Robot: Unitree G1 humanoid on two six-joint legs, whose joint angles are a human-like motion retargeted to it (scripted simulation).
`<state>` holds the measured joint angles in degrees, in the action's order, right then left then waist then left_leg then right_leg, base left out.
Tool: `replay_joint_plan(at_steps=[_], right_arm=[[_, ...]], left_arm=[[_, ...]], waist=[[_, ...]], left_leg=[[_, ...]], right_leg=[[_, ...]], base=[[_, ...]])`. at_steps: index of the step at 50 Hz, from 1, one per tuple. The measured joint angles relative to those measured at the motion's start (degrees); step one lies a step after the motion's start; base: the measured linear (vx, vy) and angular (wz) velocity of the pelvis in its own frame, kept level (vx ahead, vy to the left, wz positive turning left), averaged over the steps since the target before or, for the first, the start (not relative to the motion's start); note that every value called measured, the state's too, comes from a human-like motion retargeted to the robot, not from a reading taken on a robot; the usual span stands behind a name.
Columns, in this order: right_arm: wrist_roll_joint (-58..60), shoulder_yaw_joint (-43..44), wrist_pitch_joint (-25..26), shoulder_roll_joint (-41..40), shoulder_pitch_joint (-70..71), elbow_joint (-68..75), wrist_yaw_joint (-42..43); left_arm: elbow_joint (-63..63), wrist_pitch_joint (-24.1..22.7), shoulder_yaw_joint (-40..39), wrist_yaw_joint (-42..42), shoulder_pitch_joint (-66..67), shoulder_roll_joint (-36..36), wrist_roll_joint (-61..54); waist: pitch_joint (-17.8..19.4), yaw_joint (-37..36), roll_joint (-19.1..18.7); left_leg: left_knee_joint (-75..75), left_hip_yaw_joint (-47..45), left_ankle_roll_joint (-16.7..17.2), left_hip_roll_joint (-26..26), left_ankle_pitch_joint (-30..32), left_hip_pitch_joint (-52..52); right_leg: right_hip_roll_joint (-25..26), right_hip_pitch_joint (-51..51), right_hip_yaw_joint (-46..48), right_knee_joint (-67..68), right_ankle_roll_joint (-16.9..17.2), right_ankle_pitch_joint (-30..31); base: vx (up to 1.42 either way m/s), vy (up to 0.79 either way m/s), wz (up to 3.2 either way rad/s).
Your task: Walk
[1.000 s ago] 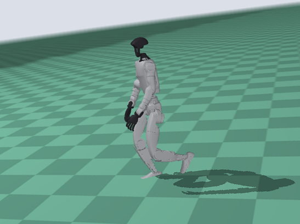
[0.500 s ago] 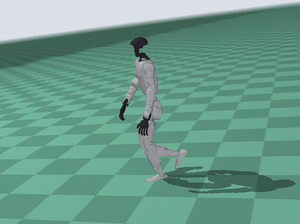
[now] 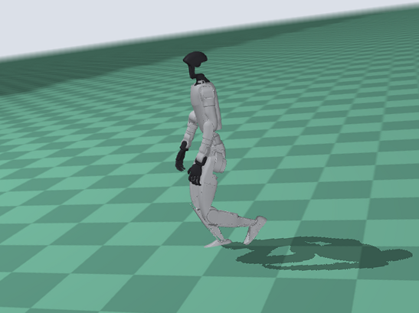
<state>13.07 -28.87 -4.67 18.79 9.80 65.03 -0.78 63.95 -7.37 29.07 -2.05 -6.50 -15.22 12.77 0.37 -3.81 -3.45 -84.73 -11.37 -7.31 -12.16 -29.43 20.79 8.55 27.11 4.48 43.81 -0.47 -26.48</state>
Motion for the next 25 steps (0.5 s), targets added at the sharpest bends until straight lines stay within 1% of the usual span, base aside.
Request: replay_joint_plan(at_steps=[2, 5, 8, 10, 11, 12, 14, 15, 16, 17, 18, 20, 22, 23, 25], right_arm=[[-0.2, -1.0, -0.3, 0.3, 4.9, -3.1, 1.5], [-0.9, -1.3, -1.0, 1.1, 11.3, -7.9, 4.0], [-2.0, -0.7, -1.9, 1.9, 16.3, -11.7, 5.7], [-2.2, -0.2, -2.3, 2.3, 18.6, -13.6, 6.2], [-2.1, 0.0, -2.4, 2.3, 19.0, -14.3, 6.3], [-2.0, 0.2, -2.5, 2.2, 19.1, -14.9, 6.4], [-1.7, 0.1, -2.8, 1.6, 17.8, -15.2, 6.2], [-1.5, 0.0, -2.8, 1.2, 16.6, -15.0, 5.9], [-1.3, -0.3, -2.7, 0.5, 14.9, -14.2, 5.0], [-1.2, -0.6, -2.5, -0.3, 13.2, -13.1, 3.9], [-1.1, -0.8, -2.3, -1.2, 11.5, -11.6, 2.3], [-0.3, -1.7, -1.5, -2.8, 8.1, -7.7, -0.8], [1.0, -2.2, -0.8, -3.3, 4.6, -3.5, -3.4], [1.5, -2.2, -0.4, -3.3, 2.4, -1.6, -4.3], [2.6, -1.0, 0.1, -2.5, -1.2, 2.0, -6.0]], left_arm=[[3.7, 0.6, -0.7, -0.7, 3.4, -0.7, 1.2], [6.1, 0.8, -3.0, -1.0, 8.9, -2.0, 1.3], [7.1, 0.5, -6.3, -0.5, 12.8, -2.6, -0.3], [7.7, 0.2, -8.1, 0.0, 14.4, -2.7, -1.4], [8.0, 0.2, -8.7, 0.2, 14.6, -2.7, -1.9], [8.3, 0.1, -9.1, 0.5, 14.9, -2.6, -2.2], [8.9, 0.2, -9.3, 1.0, 14.7, -2.1, -2.2], [9.2, 0.2, -9.3, 1.3, 14.2, -2.0, -2.2], [9.3, 0.3, -9.2, 1.7, 13.2, -1.7, -2.3], [9.3, 0.4, -9.1, 2.1, 11.9, -1.6, -2.6], [9.1, 0.5, -9.0, 2.6, 10.0, -1.7, -3.0], [7.4, 0.7, -8.4, 3.7, 5.9, -1.8, -4.0], [4.6, 0.8, -7.7, 4.9, 1.0, -2.2, -5.3], [3.0, 0.6, -7.4, 5.5, -1.2, -2.4, -5.9], [-0.6, 0.5, -7.1, 6.1, -6.6, -3.1, -7.6]], waist=[[-0.4, -2.2, 1.6], [-0.1, -4.9, 4.2], [0.0, -6.3, 7.2], [-0.5, -6.2, 9.4], [-0.7, -5.9, 10.7], [-1.0, -5.5, 11.7], [-1.4, -4.7, 13.2], [-1.7, -4.1, 14.2], [-1.9, -3.4, 15.4], [-1.9, -2.6, 17.0], [-1.7, -1.7, 19.1], [-1.2, 0.3, 21.1], [-0.6, 2.3, 21.1], [-0.3, 3.5, 20.8], [0.6, 4.6, 19.0]], left_leg=[[-1.6, -0.2, -1.4, -0.8, -1.7, 7.3], [5.8, -1.8, -2.0, 0.6, -4.3, 14.7], [24.3, -3.5, -0.6, 5.7, -4.1, 18.2], [39.2, -4.2, 0.7, 10.7, -2.4, 18.4], [44.5, -4.4, 0.7, 13.0, -1.3, 17.6], [47.7, -4.4, 0.7, 14.9, -0.4, 17.1], [45.7, -4.5, -0.1, 16.7, 0.4, 16.9], [44.4, -4.7, -0.8, 17.9, 0.9, 16.3], [43.4, -5.1, -1.7, 19.3, 0.8, 15.2], [43.6, -5.6, -2.6, 21.2, 0.9, 13.5], [46.1, -6.3, -3.6, 24.1, 1.3, 10.8], [50.4, -6.3, -4.9, 28.1, 0.9, 5.4], [55.1, -4.9, -5.1, 30.2, 0.1, -0.9], [56.1, -4.2, -5.0, 30.8, -0.8, -3.5], [63.6, -1.9, -4.5, 31.3, -0.1, -11.4]], right_leg=[[0.2, -3.4, -1.4, -2.7, 0.1, -0.8], [-0.8, -8.8, -3.4, -4.9, 0.9, -2.7], [-3.8, -14.1, -4.2, -7.0, 1.8, -5.0], [-6.7, -16.3, -4.3, -7.1, 2.5, -6.8], [-8.3, -16.8, -4.5, -5.6, 2.9, -7.9], [-9.5, -17.2, -4.7, -3.6, 3.2, -9.0], [-11.1, -17.6, -5.4, 2.6, 4.2, -9.9], [-12.2, -17.6, -5.8, 6.1, 5.0, -9.8], [-13.9, -17.0, -5.9, 10.8, 6.4, -7.5], [-16.2, -15.9, -6.2, 16.3, 7.9, -4.5], [-19.5, -13.5, -6.7, 23.1, 9.6, -0.2], [-24.1, -7.9, -7.2, 34.8, 10.8, 6.9], [-26.3, -2.0, -7.5, 41.3, 9.2, 7.1], [-27.0, 0.6, -7.3, 42.8, 8.3, 5.5], [-26.2, 5.6, -6.8, 40.8, 6.5, 2.7]], base=[[-0.01, -0.04, -0.55], [0.01, 0.00, -0.46], [0.02, 0.02, -0.16], [0.00, 0.00, 0.00], [0.00, 0.00, 0.00], [0.00, 0.00, 0.00], [0.00, 0.00, 0.00], [0.00, 0.00, 0.00], [0.00, 0.00, 0.00], [-0.01, 0.06, 0.10], [-0.02, 0.07, 0.09], [-0.02, 0.08, 0.02], [0.00, 0.07, -0.03], [0.01, 0.06, 0.01], [0.01, 0.03, -0.03]])
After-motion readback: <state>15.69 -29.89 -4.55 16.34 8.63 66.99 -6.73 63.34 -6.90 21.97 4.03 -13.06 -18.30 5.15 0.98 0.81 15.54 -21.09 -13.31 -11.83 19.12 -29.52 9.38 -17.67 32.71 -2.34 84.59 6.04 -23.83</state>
